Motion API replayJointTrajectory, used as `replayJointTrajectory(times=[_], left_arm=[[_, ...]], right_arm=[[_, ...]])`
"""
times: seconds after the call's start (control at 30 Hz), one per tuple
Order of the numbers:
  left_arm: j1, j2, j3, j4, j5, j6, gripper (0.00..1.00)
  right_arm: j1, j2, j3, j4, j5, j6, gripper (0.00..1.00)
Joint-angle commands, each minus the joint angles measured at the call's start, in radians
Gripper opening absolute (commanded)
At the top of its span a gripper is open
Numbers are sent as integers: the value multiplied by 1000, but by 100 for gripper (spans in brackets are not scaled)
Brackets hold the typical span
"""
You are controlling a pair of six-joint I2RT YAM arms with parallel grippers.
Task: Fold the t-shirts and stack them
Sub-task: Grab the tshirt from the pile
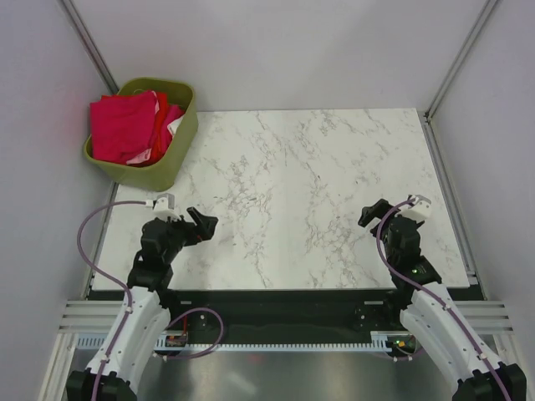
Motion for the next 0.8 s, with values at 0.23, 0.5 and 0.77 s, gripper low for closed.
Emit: replayJointTrajectory(times=[0.23,0.5,0.77], left_arm=[[6,203,140,9,-35,-151,98],[18,523,617,-284,-201,-164,100],[73,812,1127,-476,-250,-109,96]], right_arm=[[3,67,51,21,6,-7,98],[1,27,39,6,22,-1,98],[0,-5,28,1,32,4,98]])
